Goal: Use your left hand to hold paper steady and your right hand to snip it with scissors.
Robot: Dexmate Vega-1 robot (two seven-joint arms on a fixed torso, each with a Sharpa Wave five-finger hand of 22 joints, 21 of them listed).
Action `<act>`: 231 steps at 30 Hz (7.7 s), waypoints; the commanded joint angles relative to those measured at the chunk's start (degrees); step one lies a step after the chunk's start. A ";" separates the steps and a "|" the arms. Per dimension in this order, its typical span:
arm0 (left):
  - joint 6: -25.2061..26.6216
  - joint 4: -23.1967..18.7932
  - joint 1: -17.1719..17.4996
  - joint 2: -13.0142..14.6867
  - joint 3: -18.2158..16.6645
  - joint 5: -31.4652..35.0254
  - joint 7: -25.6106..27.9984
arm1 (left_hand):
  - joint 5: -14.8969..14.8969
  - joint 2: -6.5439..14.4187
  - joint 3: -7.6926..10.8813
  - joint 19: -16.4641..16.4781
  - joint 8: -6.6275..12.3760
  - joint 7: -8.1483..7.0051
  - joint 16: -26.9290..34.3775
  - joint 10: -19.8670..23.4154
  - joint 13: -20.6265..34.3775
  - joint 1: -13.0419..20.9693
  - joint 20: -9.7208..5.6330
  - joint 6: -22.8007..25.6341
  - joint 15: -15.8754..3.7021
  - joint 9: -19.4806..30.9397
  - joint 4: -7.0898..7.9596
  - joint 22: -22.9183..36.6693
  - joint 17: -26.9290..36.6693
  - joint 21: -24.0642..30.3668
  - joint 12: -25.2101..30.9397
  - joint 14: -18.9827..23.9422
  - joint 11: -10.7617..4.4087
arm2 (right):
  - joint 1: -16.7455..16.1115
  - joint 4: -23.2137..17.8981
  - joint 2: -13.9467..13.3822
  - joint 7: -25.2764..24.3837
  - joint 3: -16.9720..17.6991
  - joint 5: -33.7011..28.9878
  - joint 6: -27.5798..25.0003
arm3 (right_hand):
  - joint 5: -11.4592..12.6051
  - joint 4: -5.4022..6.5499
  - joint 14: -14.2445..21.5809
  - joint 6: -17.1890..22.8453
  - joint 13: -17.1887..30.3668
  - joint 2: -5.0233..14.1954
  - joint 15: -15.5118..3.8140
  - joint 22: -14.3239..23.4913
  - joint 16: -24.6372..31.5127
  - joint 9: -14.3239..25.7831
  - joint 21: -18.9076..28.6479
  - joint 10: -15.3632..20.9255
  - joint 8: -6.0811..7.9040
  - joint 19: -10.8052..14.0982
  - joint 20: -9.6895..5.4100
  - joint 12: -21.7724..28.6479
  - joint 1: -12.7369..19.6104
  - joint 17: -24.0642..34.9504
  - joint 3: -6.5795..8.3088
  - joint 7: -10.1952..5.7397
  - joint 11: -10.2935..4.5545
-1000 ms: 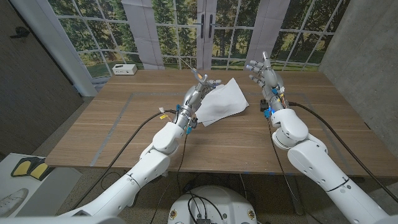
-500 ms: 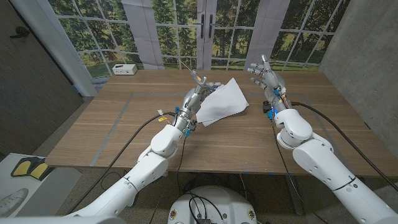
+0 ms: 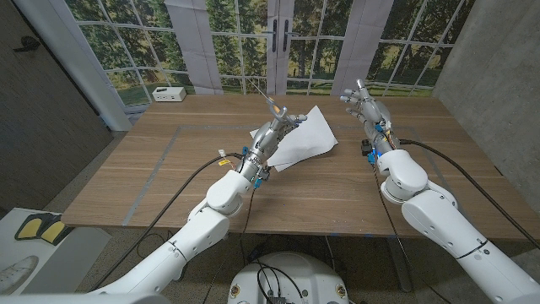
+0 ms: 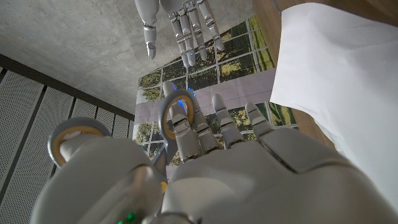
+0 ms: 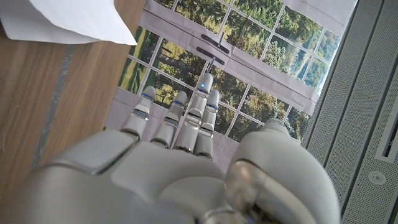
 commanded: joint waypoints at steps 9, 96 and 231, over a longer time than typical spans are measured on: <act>1.44 -2.57 2.14 1.67 0.08 -0.84 -0.08 | 0.58 0.59 -0.28 0.13 0.07 1.19 -0.52 -0.11 -0.19 0.33 0.48 -2.14 -3.90 -0.02 -0.07 0.21 -0.19 -0.08 0.21 0.37 -0.51 | 2.76 3.68 -3.50 3.11 -1.57 -4.57 -1.28 | -0.29 -5.49 -3.45 -0.48 0.61 4.01 -4.27 0.04 0.05 0.49 -0.01 -3.08 -3.07 -0.72 -4.49 -1.18 9.14 -0.45 4.24 -1.96 -1.56; 1.88 -0.17 -1.13 1.79 1.74 -0.51 -3.96 | 1.75 2.01 0.09 0.60 0.26 0.42 -1.97 -0.56 -0.43 2.24 0.30 -2.24 -4.36 -0.41 -0.18 0.24 -0.88 -0.56 0.89 0.53 -1.32 | 11.18 -0.49 -12.56 6.09 -11.08 -26.02 -29.54 | -2.71 -11.89 -9.46 -10.39 -0.45 2.52 0.97 0.42 3.80 0.52 2.05 -11.40 -16.03 2.23 -5.30 -4.81 17.29 -0.55 10.93 -1.76 1.48; -0.46 1.71 -0.94 1.43 0.90 -1.09 -4.64 | 0.90 5.29 0.53 0.89 0.59 -0.21 -2.80 -0.17 -1.44 4.13 0.38 -1.63 -4.48 -0.54 1.26 0.32 -1.63 -1.24 1.12 0.75 -1.63 | 20.82 8.32 -5.25 4.98 -20.67 -26.88 -37.52 | -2.60 -11.15 6.79 -7.90 -1.09 3.31 -8.77 0.39 17.76 -0.29 0.88 -11.68 -20.72 3.22 -3.10 -7.34 17.79 9.76 11.08 3.18 0.31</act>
